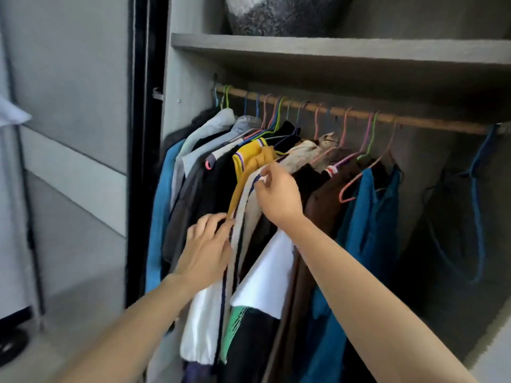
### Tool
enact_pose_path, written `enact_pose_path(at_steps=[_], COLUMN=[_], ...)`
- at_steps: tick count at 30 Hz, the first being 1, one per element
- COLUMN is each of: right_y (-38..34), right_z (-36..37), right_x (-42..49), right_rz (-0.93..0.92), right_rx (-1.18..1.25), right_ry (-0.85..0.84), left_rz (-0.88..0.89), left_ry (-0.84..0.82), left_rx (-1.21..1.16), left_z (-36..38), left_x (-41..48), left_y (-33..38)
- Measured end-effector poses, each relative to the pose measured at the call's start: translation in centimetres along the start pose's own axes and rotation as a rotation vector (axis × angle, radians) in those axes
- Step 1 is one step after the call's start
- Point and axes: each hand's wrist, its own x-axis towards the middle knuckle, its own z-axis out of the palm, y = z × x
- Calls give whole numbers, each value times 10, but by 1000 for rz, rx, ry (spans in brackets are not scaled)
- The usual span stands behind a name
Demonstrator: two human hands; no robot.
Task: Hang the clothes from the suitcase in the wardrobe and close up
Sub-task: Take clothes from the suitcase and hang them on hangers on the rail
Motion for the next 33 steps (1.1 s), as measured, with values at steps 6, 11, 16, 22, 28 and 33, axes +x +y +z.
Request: enact_pose_path(at_steps=[6, 11, 16, 22, 28, 33], right_y=[-42, -84, -124, -127, -66, 14], right_z=[137, 221, 287, 370, 496, 616], right_x=[-131, -227, -313, -413, -534, -639], right_rz=[31, -11, -87, -160, -70, -81], right_rx=[38, -2, -7, 61, 97, 43], right_ry=[-550, -871, -1118, -1347, -1482, -1532], left_rz=[-449, -790, -1068, -1415, -1532, -1578], left_ry=[-226, -316, -319, -253, -269, -319], left_rx=[174, 251, 289, 265, 177, 152], left_z=[-57, -116, -151, -131, -21, 101], left_x=[-164, -300, -422, -528, -654, -776], left_y=[-100, -131, -145, -163, -203, -248])
